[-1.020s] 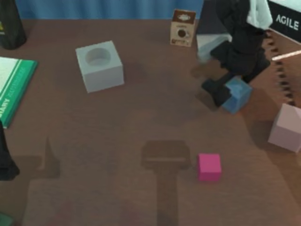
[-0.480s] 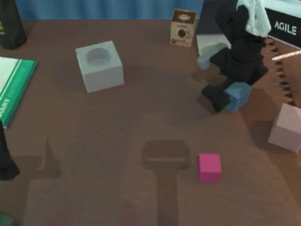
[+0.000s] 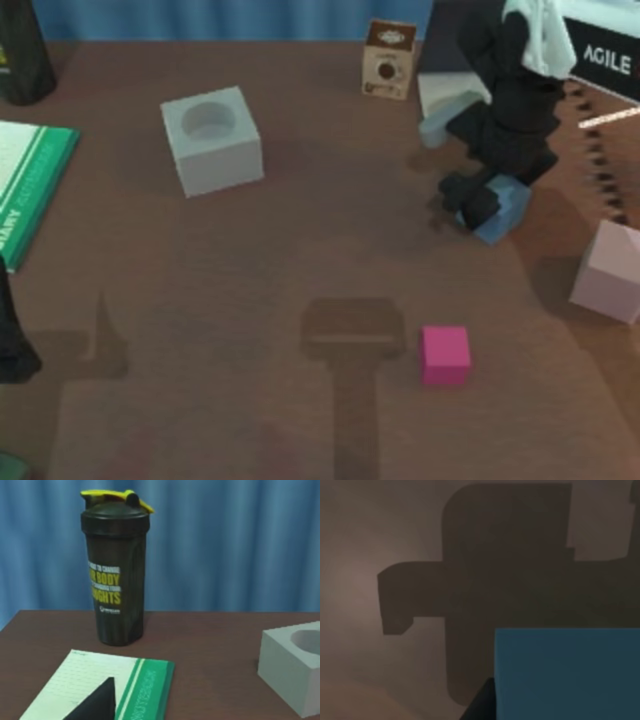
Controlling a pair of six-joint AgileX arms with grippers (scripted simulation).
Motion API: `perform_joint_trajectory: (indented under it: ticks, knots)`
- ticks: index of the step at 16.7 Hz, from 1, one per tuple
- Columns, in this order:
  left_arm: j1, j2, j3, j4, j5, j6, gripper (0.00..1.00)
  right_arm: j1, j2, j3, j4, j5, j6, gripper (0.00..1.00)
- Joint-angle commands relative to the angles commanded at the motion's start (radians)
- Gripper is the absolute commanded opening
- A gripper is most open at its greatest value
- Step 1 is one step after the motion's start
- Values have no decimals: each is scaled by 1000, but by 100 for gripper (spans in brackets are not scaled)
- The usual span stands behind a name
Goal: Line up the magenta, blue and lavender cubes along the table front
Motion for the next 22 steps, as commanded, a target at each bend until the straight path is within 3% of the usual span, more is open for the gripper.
perform_joint_trajectory:
  ticks: [3, 4, 14, 22]
  knots:
    - [0, 0, 0, 0, 0, 0, 100, 0, 0, 0, 0, 0, 0, 2]
    - [0, 0, 0, 0, 0, 0, 100, 0, 0, 0, 0, 0, 0, 0]
    - [0, 0, 0, 0, 0, 0, 100, 5, -22, 18, -24, -8, 3, 0]
    - [0, 0, 0, 0, 0, 0, 100, 11, -49, 223, -257, -7, 4, 0]
